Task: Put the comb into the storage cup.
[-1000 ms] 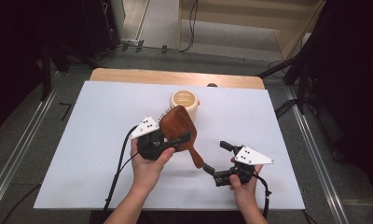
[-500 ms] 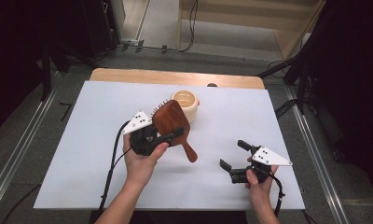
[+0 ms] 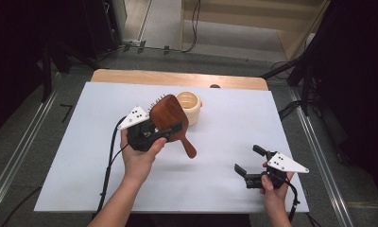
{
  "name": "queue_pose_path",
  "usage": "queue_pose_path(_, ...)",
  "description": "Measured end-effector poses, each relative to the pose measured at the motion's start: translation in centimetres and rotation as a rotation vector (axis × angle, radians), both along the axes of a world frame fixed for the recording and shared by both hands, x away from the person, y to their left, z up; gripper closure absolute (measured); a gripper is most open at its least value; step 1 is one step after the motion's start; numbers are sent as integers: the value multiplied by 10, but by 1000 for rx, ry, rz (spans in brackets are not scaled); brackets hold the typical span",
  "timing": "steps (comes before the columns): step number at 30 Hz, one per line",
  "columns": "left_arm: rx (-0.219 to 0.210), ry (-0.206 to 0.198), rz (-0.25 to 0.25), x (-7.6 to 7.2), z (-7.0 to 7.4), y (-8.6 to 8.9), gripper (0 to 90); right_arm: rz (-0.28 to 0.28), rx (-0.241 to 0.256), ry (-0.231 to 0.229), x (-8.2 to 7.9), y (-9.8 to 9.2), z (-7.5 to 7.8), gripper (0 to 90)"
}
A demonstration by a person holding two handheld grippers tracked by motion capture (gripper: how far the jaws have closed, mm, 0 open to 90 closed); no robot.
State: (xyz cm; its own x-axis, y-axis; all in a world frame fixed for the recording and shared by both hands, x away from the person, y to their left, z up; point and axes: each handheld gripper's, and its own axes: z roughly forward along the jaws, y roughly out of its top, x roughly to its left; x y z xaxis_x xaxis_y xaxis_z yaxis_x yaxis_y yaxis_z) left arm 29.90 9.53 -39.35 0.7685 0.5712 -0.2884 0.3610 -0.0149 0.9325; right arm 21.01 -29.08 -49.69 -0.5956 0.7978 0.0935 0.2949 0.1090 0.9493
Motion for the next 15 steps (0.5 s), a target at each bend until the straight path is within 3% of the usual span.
queue_pose_path(15,-9,-10,18,16,7,4,554,-33,-28,23,-16,-31,-8,0)
